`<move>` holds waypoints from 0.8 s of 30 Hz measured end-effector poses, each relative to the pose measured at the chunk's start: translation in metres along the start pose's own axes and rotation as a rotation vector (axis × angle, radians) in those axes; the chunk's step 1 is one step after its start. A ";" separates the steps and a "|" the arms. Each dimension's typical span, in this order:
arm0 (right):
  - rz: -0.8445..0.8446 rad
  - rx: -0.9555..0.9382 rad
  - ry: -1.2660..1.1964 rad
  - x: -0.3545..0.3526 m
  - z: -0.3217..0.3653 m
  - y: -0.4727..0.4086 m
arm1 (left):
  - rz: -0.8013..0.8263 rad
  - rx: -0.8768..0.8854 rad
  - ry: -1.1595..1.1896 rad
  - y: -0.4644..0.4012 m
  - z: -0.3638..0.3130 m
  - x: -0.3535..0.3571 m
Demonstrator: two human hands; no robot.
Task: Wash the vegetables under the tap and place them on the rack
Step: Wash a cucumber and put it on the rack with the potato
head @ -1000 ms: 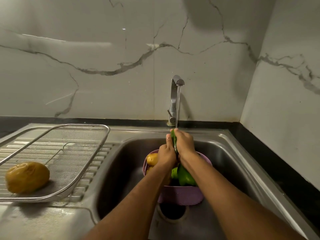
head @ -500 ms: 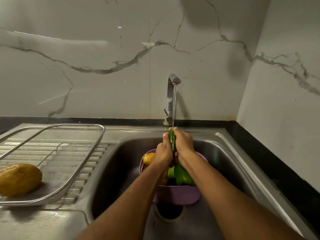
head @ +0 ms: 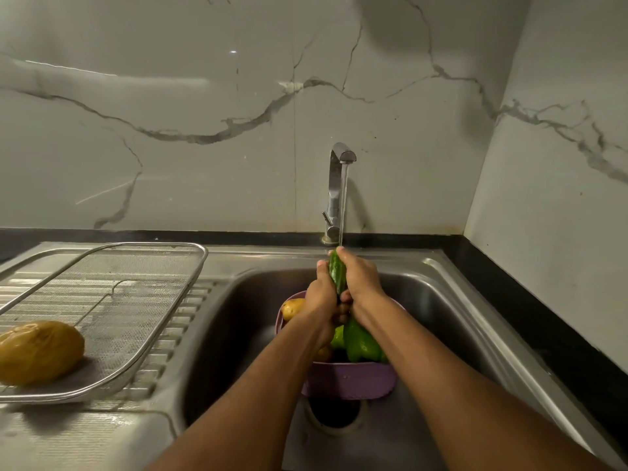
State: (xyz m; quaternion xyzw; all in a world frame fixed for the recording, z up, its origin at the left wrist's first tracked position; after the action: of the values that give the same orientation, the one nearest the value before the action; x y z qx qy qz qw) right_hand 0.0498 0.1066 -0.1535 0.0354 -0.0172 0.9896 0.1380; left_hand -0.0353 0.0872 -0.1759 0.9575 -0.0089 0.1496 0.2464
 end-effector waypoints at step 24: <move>0.056 -0.080 -0.035 -0.003 0.009 -0.003 | -0.005 0.531 -0.292 -0.001 -0.023 0.005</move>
State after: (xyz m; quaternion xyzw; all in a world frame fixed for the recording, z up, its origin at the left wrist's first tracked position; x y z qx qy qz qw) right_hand 0.0541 0.1084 -0.1445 0.0465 -0.0601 0.9909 0.1113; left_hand -0.0370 0.0992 -0.1555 0.9998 -0.0024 0.0068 -0.0160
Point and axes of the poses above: each hand's wrist, its own y-axis away from the middle knuckle, its own x-axis out of the palm, z = x × y, the point moved 7 cm from there along -y, towards the middle knuckle, and after that the axes turned 12 degrees about -x, right-handed, at the moved point
